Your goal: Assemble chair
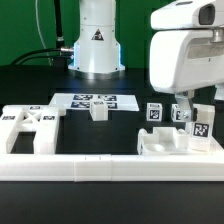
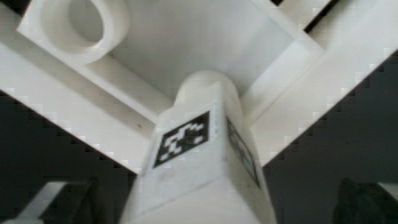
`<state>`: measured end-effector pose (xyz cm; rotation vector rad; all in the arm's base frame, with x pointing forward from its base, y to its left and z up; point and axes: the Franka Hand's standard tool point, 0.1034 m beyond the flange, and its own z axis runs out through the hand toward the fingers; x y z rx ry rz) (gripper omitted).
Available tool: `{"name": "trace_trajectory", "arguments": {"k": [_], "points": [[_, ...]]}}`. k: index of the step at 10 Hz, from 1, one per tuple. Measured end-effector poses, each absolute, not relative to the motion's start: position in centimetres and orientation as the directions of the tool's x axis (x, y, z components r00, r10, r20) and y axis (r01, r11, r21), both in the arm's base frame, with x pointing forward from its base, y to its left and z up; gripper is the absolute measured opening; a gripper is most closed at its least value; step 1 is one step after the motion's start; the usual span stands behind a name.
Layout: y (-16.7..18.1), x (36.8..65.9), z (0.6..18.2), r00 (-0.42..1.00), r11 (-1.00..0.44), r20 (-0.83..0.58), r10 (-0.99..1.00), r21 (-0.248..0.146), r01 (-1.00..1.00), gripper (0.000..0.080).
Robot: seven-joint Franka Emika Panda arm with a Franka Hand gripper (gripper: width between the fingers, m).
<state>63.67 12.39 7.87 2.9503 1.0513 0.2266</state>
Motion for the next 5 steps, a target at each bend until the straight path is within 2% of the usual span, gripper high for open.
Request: {"name": "trace_trajectory", "arguments": {"k": [4,5], "points": [[11.84,63.78,7.88,0.568,-0.577,0.104,0.816,0.097,0.811,0.0649],[11.82,63.78,7.88,0.566,-0.575,0.103,0.818,0.097,0.812,0.0527]]}}
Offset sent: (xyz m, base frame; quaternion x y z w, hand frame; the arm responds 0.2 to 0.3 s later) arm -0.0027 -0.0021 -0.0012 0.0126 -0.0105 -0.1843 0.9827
